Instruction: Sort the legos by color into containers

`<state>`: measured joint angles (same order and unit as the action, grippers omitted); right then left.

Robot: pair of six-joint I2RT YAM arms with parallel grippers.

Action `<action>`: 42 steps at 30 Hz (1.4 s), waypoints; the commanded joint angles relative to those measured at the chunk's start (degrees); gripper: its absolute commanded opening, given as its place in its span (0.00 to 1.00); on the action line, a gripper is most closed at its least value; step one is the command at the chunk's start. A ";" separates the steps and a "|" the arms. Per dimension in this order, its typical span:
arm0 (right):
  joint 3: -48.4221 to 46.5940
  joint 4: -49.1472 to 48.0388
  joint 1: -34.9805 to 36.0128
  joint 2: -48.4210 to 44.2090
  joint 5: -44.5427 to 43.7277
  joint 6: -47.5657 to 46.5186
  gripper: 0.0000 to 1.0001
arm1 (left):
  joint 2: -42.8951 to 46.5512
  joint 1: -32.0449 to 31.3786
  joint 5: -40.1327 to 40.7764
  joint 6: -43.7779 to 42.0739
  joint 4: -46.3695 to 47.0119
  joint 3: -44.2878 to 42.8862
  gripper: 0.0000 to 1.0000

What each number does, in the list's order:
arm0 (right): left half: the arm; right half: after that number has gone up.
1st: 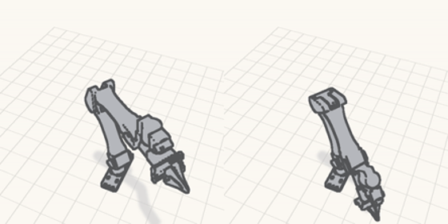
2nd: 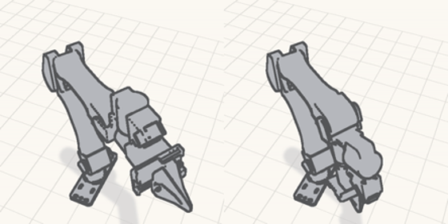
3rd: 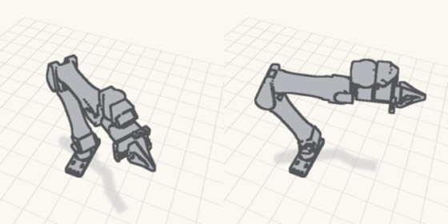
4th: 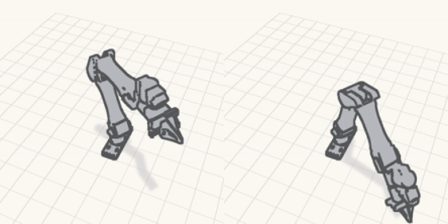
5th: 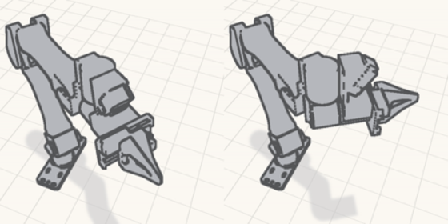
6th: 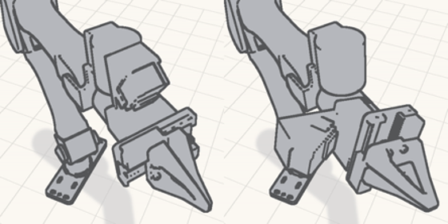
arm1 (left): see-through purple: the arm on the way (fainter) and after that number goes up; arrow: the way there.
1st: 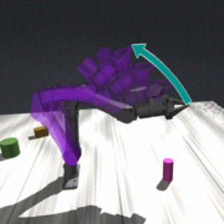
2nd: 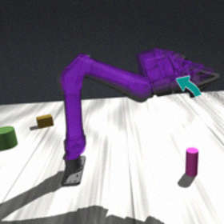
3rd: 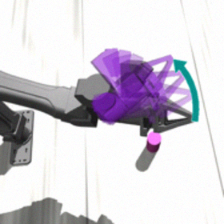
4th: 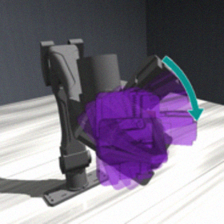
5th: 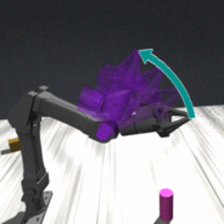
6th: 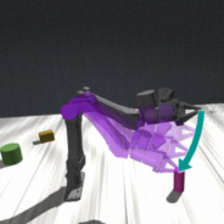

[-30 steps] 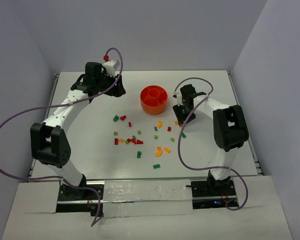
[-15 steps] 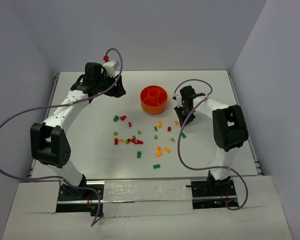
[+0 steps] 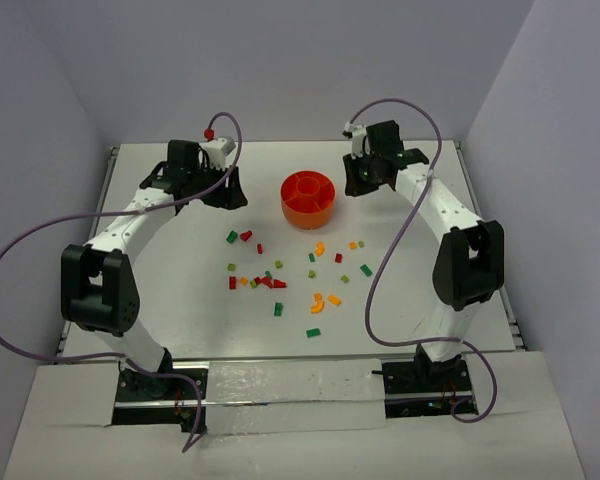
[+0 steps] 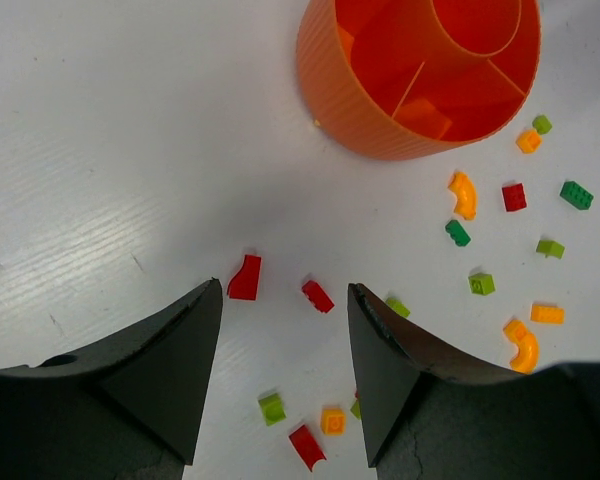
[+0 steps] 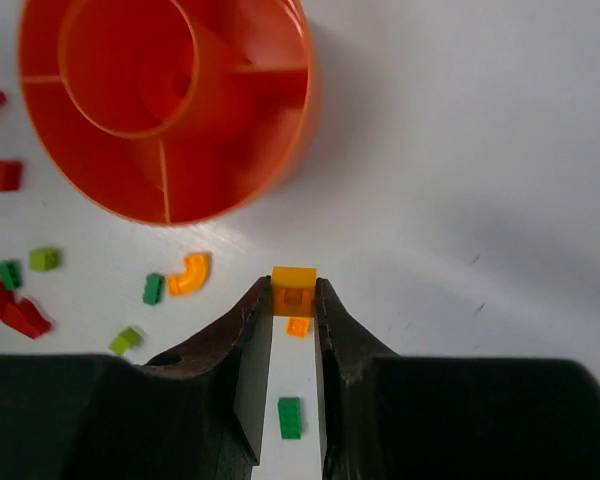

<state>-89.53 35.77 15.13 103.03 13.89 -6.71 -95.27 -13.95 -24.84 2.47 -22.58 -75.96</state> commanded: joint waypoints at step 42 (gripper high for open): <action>-10.76 -1.52 5.70 8.95 1.23 1.85 0.52 | -1.02 3.49 6.29 -5.34 2.25 7.40 0.57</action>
<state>-98.37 34.25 20.14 114.78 15.50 -5.07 -94.66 -10.72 -21.15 -0.24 -22.23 -69.79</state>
